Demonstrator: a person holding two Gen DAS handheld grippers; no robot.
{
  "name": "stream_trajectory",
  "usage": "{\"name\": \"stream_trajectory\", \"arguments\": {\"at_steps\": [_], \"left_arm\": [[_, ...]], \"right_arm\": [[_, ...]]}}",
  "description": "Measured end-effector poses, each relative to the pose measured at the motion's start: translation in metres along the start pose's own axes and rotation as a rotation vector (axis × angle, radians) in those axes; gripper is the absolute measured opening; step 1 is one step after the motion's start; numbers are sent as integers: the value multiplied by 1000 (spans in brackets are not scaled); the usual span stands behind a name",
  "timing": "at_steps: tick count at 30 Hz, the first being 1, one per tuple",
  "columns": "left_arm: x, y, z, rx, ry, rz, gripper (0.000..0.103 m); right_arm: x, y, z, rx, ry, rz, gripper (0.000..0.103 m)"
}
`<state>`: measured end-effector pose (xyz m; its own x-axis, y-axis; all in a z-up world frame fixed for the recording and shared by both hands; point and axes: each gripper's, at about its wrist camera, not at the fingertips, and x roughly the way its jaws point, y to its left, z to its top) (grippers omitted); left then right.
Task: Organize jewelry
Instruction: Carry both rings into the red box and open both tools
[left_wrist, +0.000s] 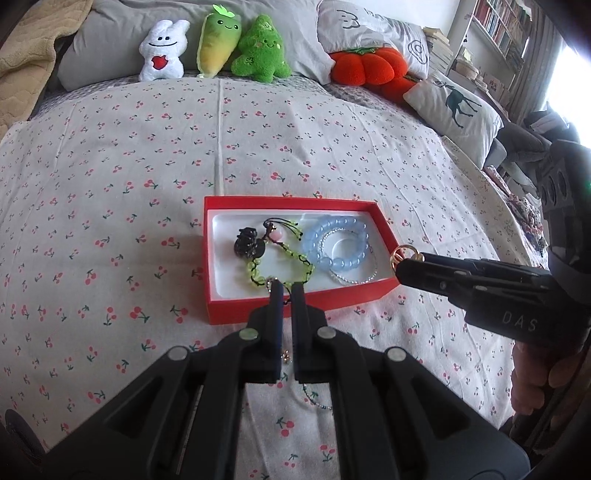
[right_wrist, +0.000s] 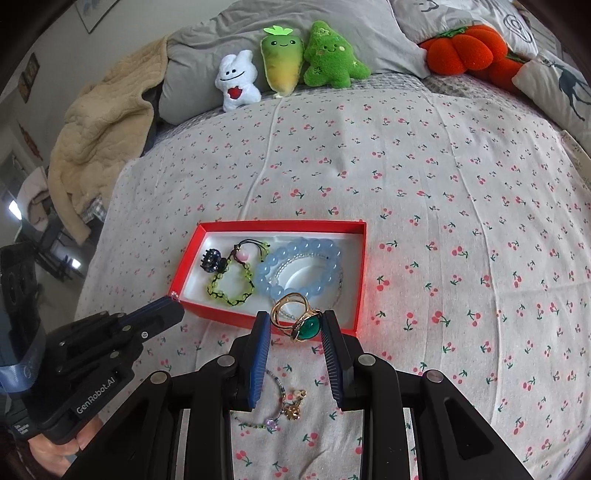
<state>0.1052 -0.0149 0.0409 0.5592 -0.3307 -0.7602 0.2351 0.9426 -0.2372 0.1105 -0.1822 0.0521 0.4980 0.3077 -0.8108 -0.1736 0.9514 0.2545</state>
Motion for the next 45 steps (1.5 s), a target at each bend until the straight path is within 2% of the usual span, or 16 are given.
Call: {"name": "stream_trajectory", "arguments": {"at_steps": [9, 20, 21, 23, 25, 28, 31, 36, 40, 45], "left_arm": [[28, 0, 9, -19, 16, 13, 5], [44, -1, 16, -11, 33, 35, 6], [44, -2, 16, -8, 38, 35, 7], [41, -4, 16, -3, 37, 36, 16], [36, -5, 17, 2, 28, 40, 21], [26, -7, 16, 16, 15, 58, 24], [18, -7, 12, 28, 18, 77, 31], [8, -2, 1, 34, 37, 107, 34], [2, 3, -6, 30, 40, 130, 44], [1, 6, -14, 30, 60, 148, 44]], "right_arm": [[21, -14, 12, 57, 20, 16, 28], [35, -24, 17, 66, 35, 22, 28], [36, -25, 17, 68, 36, 22, 28], [36, -27, 18, 75, 39, 31, 28], [36, -28, 19, 75, 38, 33, 28], [36, -29, 21, 76, 36, 34, 28], [36, -28, 23, 73, 32, 36, 28], [40, -25, 27, 62, 25, 31, 28], [46, -19, 31, 44, 20, 27, 28], [54, -15, 32, 31, 19, 21, 29]]}}
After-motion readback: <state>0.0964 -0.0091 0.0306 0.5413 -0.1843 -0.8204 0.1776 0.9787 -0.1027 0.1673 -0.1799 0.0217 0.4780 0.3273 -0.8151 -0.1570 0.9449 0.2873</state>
